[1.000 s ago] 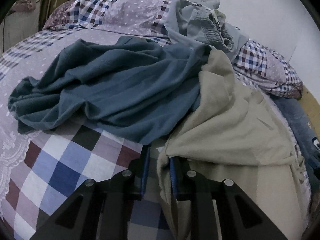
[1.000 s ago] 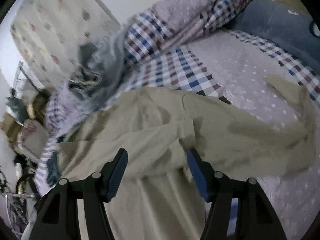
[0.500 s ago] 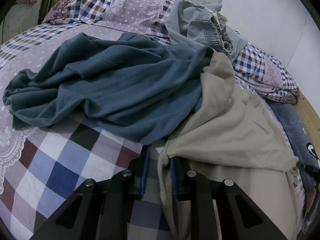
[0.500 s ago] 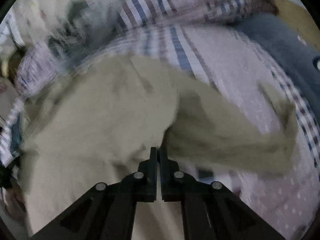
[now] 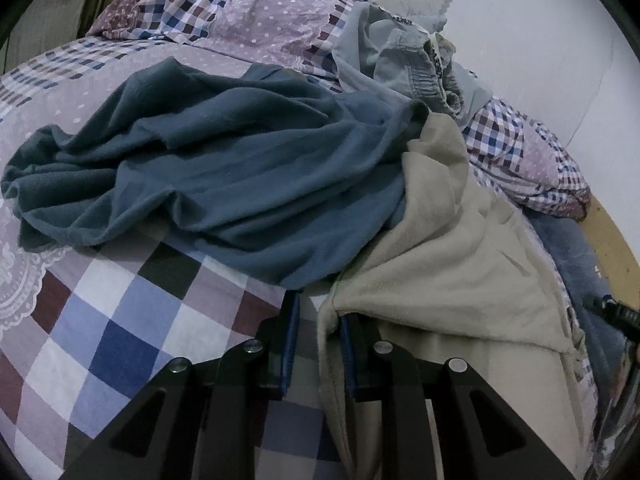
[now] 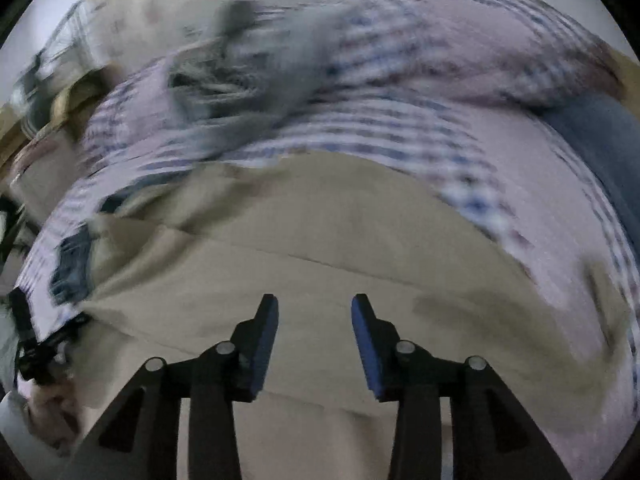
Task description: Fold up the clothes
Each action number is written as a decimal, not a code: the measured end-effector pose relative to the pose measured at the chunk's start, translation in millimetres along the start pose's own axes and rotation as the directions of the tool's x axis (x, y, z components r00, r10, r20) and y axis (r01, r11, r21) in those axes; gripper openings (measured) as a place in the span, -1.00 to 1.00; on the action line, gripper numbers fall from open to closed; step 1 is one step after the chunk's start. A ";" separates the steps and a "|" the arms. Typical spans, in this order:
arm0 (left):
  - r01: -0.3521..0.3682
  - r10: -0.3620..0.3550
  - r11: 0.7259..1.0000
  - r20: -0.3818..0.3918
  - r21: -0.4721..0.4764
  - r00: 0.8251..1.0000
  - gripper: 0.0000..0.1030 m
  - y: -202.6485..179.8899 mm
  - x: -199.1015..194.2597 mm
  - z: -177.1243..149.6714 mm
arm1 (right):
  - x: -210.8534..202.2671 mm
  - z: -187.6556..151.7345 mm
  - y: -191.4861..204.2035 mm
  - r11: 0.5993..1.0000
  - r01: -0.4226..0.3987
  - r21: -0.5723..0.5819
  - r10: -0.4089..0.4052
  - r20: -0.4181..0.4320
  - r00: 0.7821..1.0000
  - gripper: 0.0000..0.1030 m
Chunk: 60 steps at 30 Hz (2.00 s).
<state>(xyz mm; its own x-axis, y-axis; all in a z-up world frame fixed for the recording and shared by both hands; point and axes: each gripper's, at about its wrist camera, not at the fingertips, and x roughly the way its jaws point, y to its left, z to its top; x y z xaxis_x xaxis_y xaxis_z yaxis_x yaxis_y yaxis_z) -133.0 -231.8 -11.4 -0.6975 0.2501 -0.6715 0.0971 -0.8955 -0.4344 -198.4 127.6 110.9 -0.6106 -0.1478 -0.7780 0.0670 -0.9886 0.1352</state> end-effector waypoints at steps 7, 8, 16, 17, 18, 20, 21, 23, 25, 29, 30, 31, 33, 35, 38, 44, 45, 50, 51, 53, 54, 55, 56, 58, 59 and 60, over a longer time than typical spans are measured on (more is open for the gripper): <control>0.037 -0.037 0.999 0.005 -0.024 0.999 -0.61 4.3 0.1 0.8 | 67.5 57.1 124.0 0.968 -0.252 0.000 0.251 -0.095 0.963 0.01; 0.040 -0.040 0.999 0.005 -0.025 0.999 -0.61 4.5 0.2 0.9 | 80.6 64.9 128.4 0.958 -0.282 0.060 0.286 -0.099 0.953 0.01; 0.057 -0.057 0.998 0.007 -0.033 0.998 -0.61 6.1 0.7 1.4 | 164.2 102.2 142.4 0.923 -0.263 0.282 0.308 -0.131 0.942 0.01; 0.058 -0.058 0.998 0.007 -0.033 0.998 -0.61 6.2 1.1 1.4 | 172.6 106.4 143.6 0.922 -0.254 0.294 0.305 -0.143 0.942 -0.03; 0.058 -0.058 0.998 0.007 -0.033 0.998 -0.61 6.1 1.4 1.3 | 179.0 111.4 146.1 0.923 -0.243 0.298 0.297 -0.152 0.943 -0.53; 0.059 -0.058 0.998 0.010 -0.032 0.998 -0.61 5.8 1.0 0.8 | 181.5 127.0 158.2 0.937 -0.221 0.272 0.268 -0.151 0.952 -0.93; 0.061 -0.061 0.998 0.013 -0.032 0.998 -0.60 5.6 0.3 0.3 | 179.5 140.2 168.5 0.943 -0.227 0.242 0.264 -0.134 0.955 -0.93; 0.072 -0.072 0.997 0.023 -0.030 0.997 -0.61 5.0 -1.5 0.0 | 177.7 168.1 183.9 0.943 -0.232 0.239 0.260 -0.095 0.961 -0.95; 0.079 -0.078 0.996 0.028 -0.031 0.997 -0.60 5.4 -1.8 -0.3 | 179.8 189.2 192.6 0.936 -0.224 0.270 0.250 -0.065 0.966 -0.88; 0.081 -0.080 0.996 0.020 -0.046 0.997 -0.64 8.3 0.5 -1.0 | 177.9 203.4 208.1 0.932 -0.269 0.242 0.285 -0.033 0.958 -0.06; 0.081 -0.080 0.996 0.019 -0.047 0.997 -0.64 8.2 1.0 -1.1 | 174.5 202.7 211.8 0.940 -0.264 0.217 0.278 -0.034 0.960 0.11; 0.080 -0.080 0.996 0.017 -0.047 0.997 -0.64 8.2 1.5 -1.1 | 170.6 201.2 215.2 0.946 -0.261 0.190 0.273 -0.038 0.961 0.15; 0.082 -0.081 0.995 0.016 -0.048 0.997 -0.64 8.5 2.0 -1.1 | 162.2 192.3 217.6 0.962 -0.244 0.123 0.253 -0.062 0.965 0.16; 0.086 -0.085 0.995 0.016 -0.051 0.996 -0.64 9.7 0.8 -1.3 | 155.6 182.2 217.8 0.974 -0.216 0.061 0.221 -0.093 0.971 0.17; 0.088 -0.087 0.995 0.016 -0.052 0.996 -0.64 9.1 0.2 -0.6 | 158.6 168.2 212.5 0.979 -0.204 0.028 0.206 -0.180 0.962 0.17; 0.102 -0.101 0.993 0.023 -0.051 0.995 -0.73 8.0 -0.2 0.4 | 176.7 153.2 227.8 0.982 -0.168 -0.090 0.139 -0.267 0.954 -0.64; 0.109 -0.108 0.993 0.024 -0.050 0.994 -0.83 7.8 -1.0 0.3 | 174.1 155.3 231.3 0.980 -0.159 -0.119 0.127 -0.241 0.962 -0.80; 0.188 -0.189 0.982 0.147 0.025 0.971 -0.91 -7.6 -29.1 0.9 | 165.9 178.7 257.0 0.971 -0.143 -0.189 0.116 -0.148 0.982 -0.86; 0.185 -0.188 0.982 0.169 0.036 0.968 -0.91 -9.7 -33.5 0.4 | 168.7 181.3 263.6 0.970 -0.133 -0.204 0.105 -0.144 0.984 -0.87; 0.176 -0.181 0.984 0.187 0.041 0.966 -0.92 -10.8 -37.4 -0.3 | 181.3 181.3 276.7 0.964 -0.103 -0.244 0.069 -0.147 0.987 -0.87; 0.170 -0.173 0.985 0.184 0.031 0.968 -0.92 -8.9 -37.4 -0.2 | 191.9 177.8 281.8 0.961 -0.083 -0.263 0.044 -0.150 0.988 -0.87; 0.167 -0.168 0.986 0.177 0.019 0.970 -0.92 -7.3 -36.2 0.3 | 202.6 173.4 285.5 0.960 -0.075 -0.270 0.031 -0.162 0.986 -0.87; 0.153 -0.153 0.988 0.162 0.013 0.975 -0.92 -6.4 -33.9 0.8 | 213.3 168.5 289.1 0.958 -0.063 -0.281 0.015 -0.170 0.985 -0.86; 0.116 -0.116 0.993 0.126 0.004 0.985 -0.91 0.7 -31.8 -0.6 | 227.8 160.2 294.3 0.952 -0.028 -0.305 -0.027 -0.175 0.984 -0.79; 0.108 -0.107 0.994 0.110 -0.004 0.988 -0.90 2.7 -29.5 -0.8 | 228.4 160.1 295.0 0.952 -0.017 -0.306 -0.037 -0.170 0.985 -0.78; 0.103 -0.102 0.995 0.096 -0.013 0.990 -0.88 4.0 -26.6 -0.7 | 229.0 159.9 295.7 0.952 -0.007 -0.306 -0.046 -0.165 0.985 -0.71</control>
<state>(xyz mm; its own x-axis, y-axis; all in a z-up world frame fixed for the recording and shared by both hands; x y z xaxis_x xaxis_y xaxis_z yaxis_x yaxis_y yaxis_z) -113.5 -241.7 4.4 -0.7689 0.3032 -0.5629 0.0335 -0.8601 -0.5091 -444.6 -193.7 70.8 -0.4743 -0.1051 -0.8741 0.3093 -0.9495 -0.0537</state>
